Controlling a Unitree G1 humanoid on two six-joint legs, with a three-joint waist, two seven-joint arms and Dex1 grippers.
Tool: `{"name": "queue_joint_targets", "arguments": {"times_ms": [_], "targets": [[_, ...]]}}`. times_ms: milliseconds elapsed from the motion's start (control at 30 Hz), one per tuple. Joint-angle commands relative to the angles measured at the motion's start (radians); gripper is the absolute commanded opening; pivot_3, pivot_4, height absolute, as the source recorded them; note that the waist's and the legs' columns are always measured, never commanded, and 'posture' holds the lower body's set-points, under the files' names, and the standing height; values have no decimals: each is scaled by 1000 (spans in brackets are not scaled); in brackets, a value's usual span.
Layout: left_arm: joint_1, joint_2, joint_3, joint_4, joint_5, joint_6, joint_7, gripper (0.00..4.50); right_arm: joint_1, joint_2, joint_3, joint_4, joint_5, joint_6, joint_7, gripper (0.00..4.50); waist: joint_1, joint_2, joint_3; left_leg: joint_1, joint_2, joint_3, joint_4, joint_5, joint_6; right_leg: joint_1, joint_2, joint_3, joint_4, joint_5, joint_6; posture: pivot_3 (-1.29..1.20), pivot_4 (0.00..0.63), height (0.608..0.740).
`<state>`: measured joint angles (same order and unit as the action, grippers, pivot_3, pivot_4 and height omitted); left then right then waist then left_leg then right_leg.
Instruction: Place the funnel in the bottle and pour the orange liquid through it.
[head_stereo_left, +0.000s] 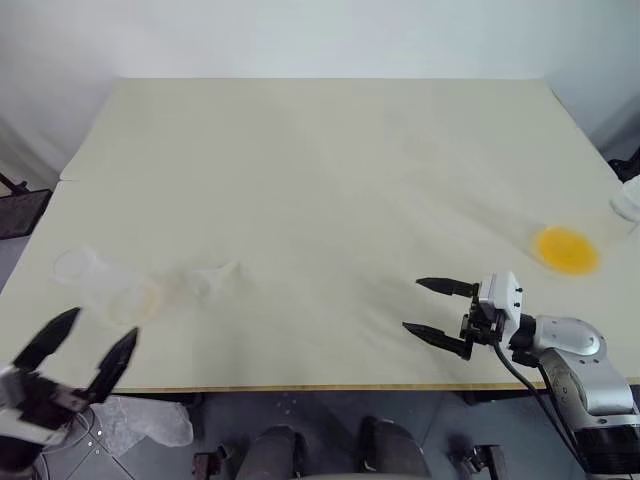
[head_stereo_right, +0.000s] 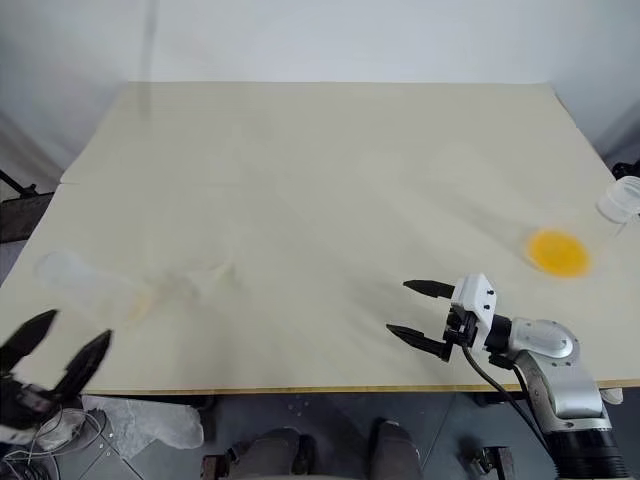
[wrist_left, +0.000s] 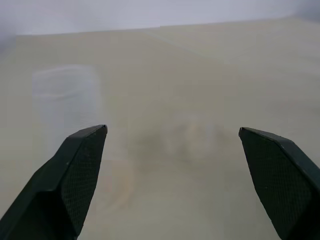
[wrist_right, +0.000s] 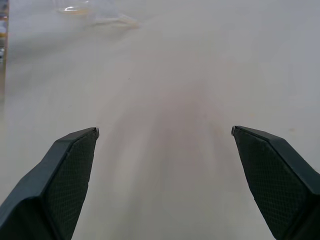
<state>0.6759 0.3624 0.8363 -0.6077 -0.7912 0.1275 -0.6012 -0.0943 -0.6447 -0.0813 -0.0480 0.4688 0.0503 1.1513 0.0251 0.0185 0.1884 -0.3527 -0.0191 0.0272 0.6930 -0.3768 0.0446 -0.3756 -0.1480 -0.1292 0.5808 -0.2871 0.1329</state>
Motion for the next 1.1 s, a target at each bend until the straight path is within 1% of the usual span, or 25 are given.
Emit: {"name": "queue_joint_targets", "arguments": {"times_ms": [33, 167, 267, 467, 667, 900, 1100], "targets": [[33, -18, 68, 4, -29, -15, 31, 4500, -5, 10, -4, -7, 15, -25, 26, 4461, 4, 0, 0, 0, 0, 0, 1, 0, 1, 0, 0, 0, -1, 0, 0, 0, 150, 740], [27, -20, 123, 50, -14, -21, 76, 4500, -13, 17, -5, -3, 20, -23, 44, 4461, -1, 0, 0, -1, 0, 0, 4, -2, 1, 1, 0, 1, -3, 0, 0, 0, 150, 740], [-11, 13, 138, 102, 11, -27, 90, 4500, -20, 20, -7, -5, 32, -15, 57, 4461, -2, 0, 0, -1, 0, 0, 4, -3, 1, 0, 0, 1, -2, 0, 0, 0, 150, 740], [-101, 92, 96, 165, 33, -10, 83, 4500, -39, 29, -14, -38, 51, -3, 49, 4461, -2, 0, 0, -1, 0, 0, 5, -3, 0, -1, 0, 2, 1, 0, 0, 0, 150, 740], [-245, 160, 20, 268, 60, -1, 63, 4500, -40, 44, -18, -151, 73, 45, -24, 4461, -2, 0, 0, 0, 1, 0, 4, -4, -1, -1, 0, 1, 7, 0, 0, 0, 150, 740], [-371, 193, -47, 383, 100, -11, 25, 4500, -17, 40, -43, -218, 87, 78, -86, 4461, -3, 0, 0, 0, 1, 0, 4, -4, -1, -2, 2, 0, 9, 0, 0, 0, 150, 740], [-450, 210, -104, 444, 113, 0, -14, 4500, 13, 35, -63, -277, 94, 97, -140, 4461, -2, 0, 0, 0, 1, 0, 4, -4, -1, -2, 3, -1, 9, 0, 1, 0, 150, 740]]}}
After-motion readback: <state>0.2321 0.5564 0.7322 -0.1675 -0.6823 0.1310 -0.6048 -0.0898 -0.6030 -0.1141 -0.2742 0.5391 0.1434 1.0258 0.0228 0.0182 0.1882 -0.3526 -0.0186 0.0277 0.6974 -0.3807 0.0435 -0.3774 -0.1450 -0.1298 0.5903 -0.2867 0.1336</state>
